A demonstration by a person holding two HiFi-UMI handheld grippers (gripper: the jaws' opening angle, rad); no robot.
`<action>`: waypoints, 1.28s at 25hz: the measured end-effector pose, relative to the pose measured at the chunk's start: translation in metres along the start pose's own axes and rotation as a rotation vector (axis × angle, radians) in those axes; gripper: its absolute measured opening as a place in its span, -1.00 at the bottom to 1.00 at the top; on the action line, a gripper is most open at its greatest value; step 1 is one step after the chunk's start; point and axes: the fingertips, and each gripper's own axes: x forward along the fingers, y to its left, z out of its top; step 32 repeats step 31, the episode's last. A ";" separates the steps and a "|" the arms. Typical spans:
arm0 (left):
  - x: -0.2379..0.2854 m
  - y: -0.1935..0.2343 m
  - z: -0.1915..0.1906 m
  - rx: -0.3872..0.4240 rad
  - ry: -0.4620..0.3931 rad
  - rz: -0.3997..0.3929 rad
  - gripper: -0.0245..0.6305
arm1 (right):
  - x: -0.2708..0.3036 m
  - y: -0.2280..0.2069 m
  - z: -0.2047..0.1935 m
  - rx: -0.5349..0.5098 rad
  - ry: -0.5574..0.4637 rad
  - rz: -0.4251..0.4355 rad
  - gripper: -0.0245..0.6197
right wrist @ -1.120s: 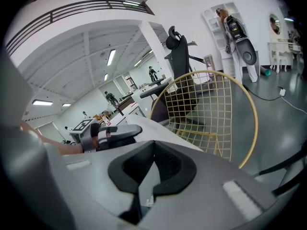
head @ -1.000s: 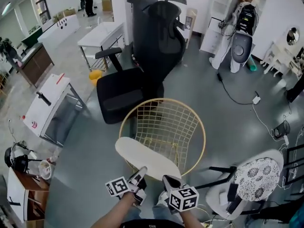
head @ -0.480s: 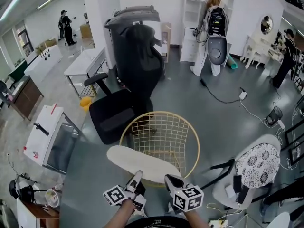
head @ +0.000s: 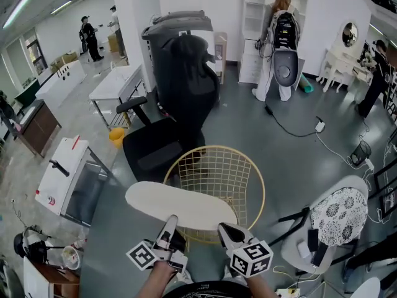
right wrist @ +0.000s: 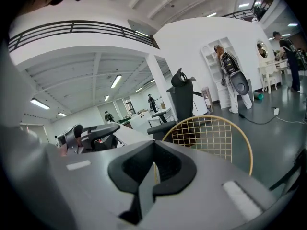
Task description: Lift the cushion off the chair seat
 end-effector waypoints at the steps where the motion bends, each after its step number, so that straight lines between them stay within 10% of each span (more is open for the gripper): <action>1: -0.001 -0.003 0.004 0.005 -0.012 -0.005 -0.85 | 0.000 0.002 0.003 -0.012 -0.008 0.000 -0.93; 32: -0.012 0.011 0.023 0.022 -0.110 0.042 -0.84 | 0.013 0.000 0.010 -0.125 0.020 0.056 -0.93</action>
